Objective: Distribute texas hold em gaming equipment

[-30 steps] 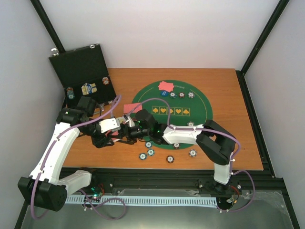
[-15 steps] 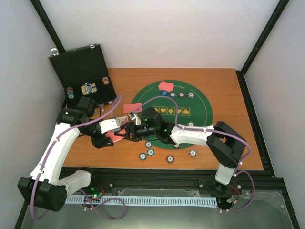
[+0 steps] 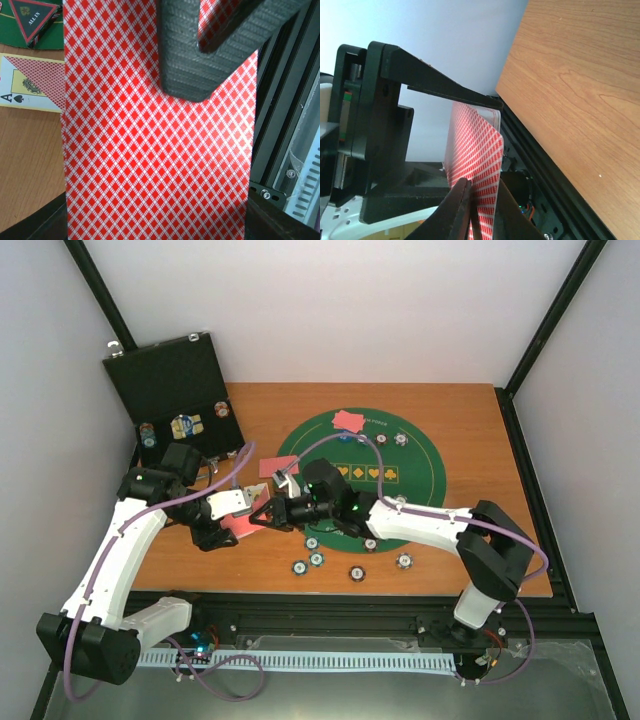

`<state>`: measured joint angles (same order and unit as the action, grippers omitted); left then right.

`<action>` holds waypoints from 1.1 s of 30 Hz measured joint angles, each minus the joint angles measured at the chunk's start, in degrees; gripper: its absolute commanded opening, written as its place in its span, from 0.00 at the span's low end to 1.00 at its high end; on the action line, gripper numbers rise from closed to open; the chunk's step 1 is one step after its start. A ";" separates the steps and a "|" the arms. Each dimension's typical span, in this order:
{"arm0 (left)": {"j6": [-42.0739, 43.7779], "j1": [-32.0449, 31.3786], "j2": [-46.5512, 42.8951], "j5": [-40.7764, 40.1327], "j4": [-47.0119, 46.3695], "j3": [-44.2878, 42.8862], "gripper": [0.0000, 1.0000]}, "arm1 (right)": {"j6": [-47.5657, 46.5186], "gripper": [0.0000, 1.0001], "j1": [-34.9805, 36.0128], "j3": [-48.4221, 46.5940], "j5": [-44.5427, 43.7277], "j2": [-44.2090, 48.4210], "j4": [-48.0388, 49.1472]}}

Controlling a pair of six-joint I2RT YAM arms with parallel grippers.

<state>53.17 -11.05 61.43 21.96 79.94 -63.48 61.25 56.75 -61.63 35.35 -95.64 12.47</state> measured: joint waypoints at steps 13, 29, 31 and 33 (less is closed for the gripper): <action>0.02 0.00 0.00 -0.63 -0.07 0.00 0.27 | -4.11 0.03 -0.96 -1.33 -2.16 4.61 -10.62; 0.46 0.00 0.20 -1.18 -0.46 0.00 0.27 | -10.64 0.03 -23.32 22.91 -4.92 30.84 -33.03; 0.48 0.00 0.35 -1.18 -0.48 0.00 0.27 | -12.02 0.03 -26.01 24.13 -4.94 31.28 -35.34; 0.50 0.00 0.37 -1.16 -0.50 0.00 0.27 | -13.18 0.03 -27.58 24.22 -4.94 30.49 -36.76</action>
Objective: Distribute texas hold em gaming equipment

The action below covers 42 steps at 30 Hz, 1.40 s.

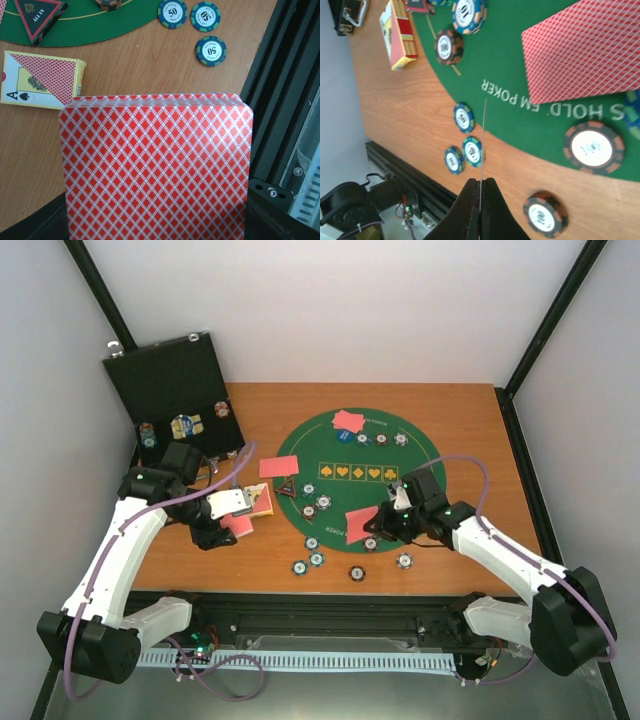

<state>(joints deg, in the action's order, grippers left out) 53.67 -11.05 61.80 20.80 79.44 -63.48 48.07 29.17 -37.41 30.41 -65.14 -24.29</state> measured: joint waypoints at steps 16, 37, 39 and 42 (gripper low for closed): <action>0.11 0.00 0.09 0.07 -0.02 0.00 0.27 | -12.09 0.29 -6.16 -7.37 4.07 -17.18 -2.27; 0.11 0.00 0.59 0.44 -0.04 -0.52 0.27 | -18.58 0.63 -7.65 -13.46 -9.35 -16.79 -16.70; 0.11 0.00 0.59 0.48 -0.04 -0.55 0.27 | -17.90 0.69 -7.78 -13.60 -8.33 -14.88 -16.17; 0.11 0.00 0.59 0.70 -0.04 -0.55 0.28 | -14.86 0.79 -6.97 -13.62 -4.59 -11.10 -13.22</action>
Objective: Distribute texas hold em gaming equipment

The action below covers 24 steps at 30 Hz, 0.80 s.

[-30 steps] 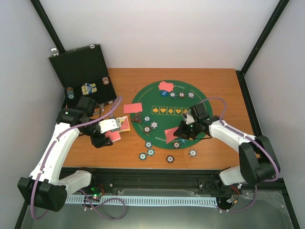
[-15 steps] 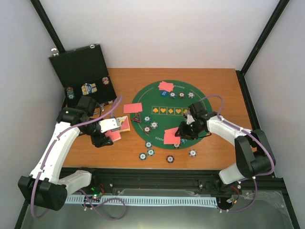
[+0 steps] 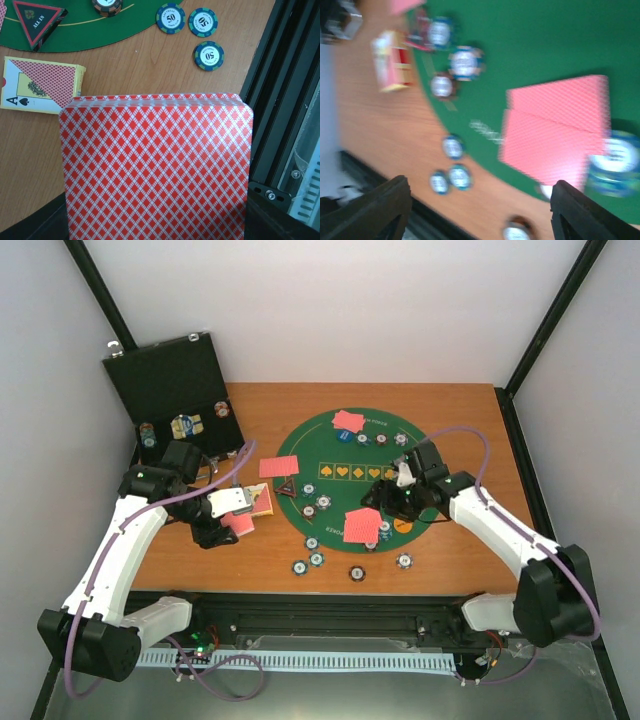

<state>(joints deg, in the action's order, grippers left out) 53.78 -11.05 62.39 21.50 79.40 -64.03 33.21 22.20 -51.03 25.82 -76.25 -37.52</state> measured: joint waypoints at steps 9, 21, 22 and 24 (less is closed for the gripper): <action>-0.02 0.00 -0.02 1.09 -0.07 0.00 0.28 | 11.41 0.85 18.67 -7.10 8.48 -1.11 17.94; -0.04 0.00 -0.02 1.22 -0.07 0.00 0.28 | 21.68 0.86 30.95 -9.22 11.13 -11.85 36.20; -0.04 0.00 -0.02 1.27 -0.07 0.00 0.28 | 22.12 0.85 31.52 -9.84 11.21 -12.96 37.09; -0.04 0.00 -0.02 1.36 -0.07 0.00 0.28 | 22.80 0.86 32.61 -11.19 11.37 -15.02 38.66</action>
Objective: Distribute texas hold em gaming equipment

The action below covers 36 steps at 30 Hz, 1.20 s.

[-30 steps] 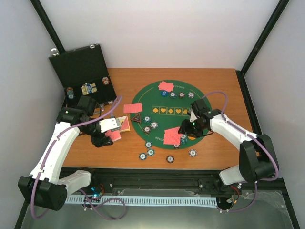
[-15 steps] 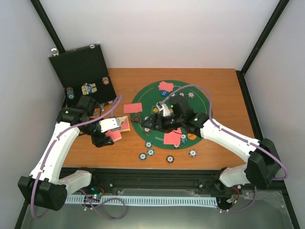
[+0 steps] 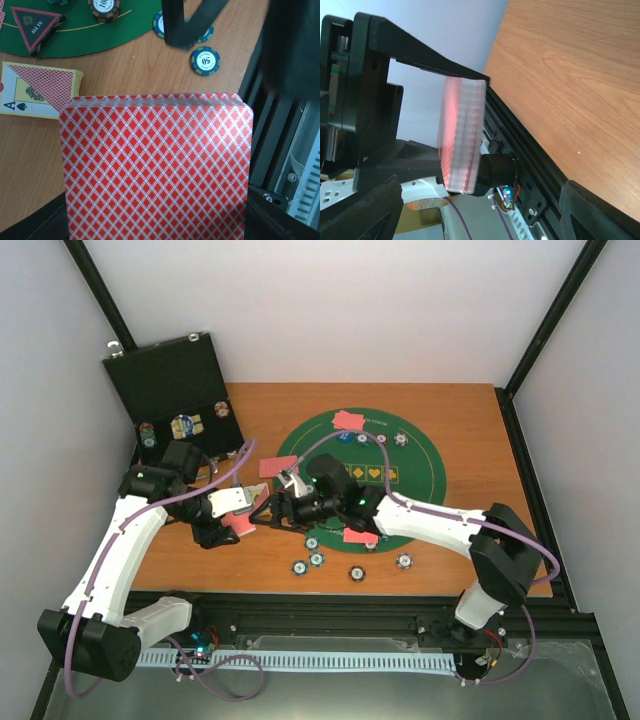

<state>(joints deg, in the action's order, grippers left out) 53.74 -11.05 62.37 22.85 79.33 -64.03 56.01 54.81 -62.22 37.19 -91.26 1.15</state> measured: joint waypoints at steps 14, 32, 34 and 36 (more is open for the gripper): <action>-0.02 0.00 -0.39 0.72 0.04 0.00 0.28 | 6.54 0.85 3.17 -3.21 1.95 -10.49 11.41; 0.00 0.00 -0.39 0.55 -0.15 0.00 0.28 | 10.86 0.73 2.64 -4.79 4.57 -15.85 17.62; 0.00 0.00 -0.39 0.44 -0.24 0.00 0.28 | 10.45 0.71 2.38 -4.79 4.44 -15.32 16.87; 0.00 0.00 -0.39 0.42 -0.24 0.00 0.28 | 9.77 0.69 2.10 -4.79 4.33 -14.67 15.58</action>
<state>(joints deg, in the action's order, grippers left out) 53.74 -11.05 61.98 23.27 79.09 -64.03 65.78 56.90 -67.00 41.52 -105.93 16.73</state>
